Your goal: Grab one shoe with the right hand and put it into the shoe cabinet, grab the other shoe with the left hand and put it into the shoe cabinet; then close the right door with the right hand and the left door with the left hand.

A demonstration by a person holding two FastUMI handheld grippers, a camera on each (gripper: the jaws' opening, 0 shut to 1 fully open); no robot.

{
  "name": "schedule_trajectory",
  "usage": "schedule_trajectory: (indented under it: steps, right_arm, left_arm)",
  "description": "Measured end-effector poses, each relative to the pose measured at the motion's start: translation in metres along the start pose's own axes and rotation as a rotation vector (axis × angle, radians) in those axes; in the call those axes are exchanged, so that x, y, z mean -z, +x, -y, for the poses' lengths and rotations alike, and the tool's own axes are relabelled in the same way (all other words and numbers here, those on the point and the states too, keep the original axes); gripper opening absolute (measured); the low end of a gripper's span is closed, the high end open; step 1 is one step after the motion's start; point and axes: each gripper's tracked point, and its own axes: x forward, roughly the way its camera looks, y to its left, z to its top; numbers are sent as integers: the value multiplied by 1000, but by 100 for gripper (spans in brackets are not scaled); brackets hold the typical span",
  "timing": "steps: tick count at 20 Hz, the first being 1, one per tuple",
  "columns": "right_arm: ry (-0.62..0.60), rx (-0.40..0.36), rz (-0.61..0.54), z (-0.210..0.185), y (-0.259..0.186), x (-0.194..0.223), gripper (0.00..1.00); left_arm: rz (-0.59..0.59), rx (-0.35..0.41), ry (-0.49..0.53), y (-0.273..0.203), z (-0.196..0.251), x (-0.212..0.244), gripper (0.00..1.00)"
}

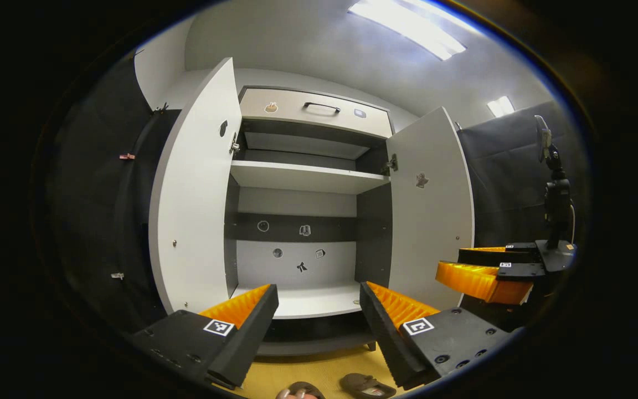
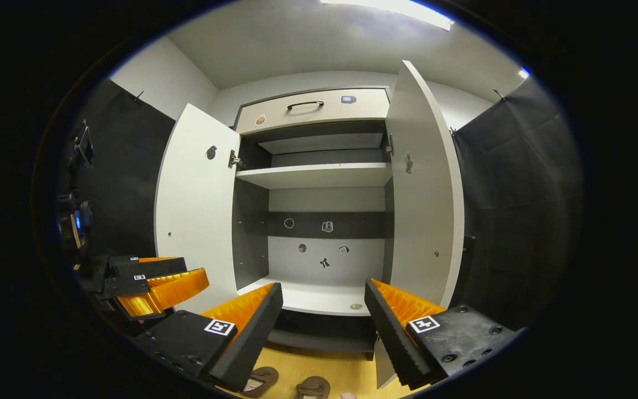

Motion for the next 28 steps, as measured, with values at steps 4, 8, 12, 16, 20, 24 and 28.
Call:
schedule_trajectory:
  steps: [4, 8, 12, 16, 20, 24, 28]
  right_arm:
    - [-10, -5, -8, -2, 3, 5, 98]
    - [-4, -16, -69, -11, 11, 31, 98]
    - [7, -26, -151, -23, 15, 71, 98]
    - [23, -23, -269, -33, 16, 132, 98]
    - [41, -29, -435, -47, 6, 212, 99]
    - [76, -30, -596, -58, -6, 291, 99]
    - [118, -12, -729, -65, -27, 362, 96]
  left_arm:
    - [-6, 0, -9, 2, -5, 3, 94]
    - [-10, 0, -2, 1, -12, 7, 94]
    - [-12, 7, 3, -1, -18, 12, 94]
    - [-19, 13, 12, -1, -27, 18, 94]
    - [-36, 18, 9, -1, -38, 29, 94]
    - [-36, 11, -12, -1, -53, 34, 94]
    - [-31, -9, -24, -1, -68, 39, 94]
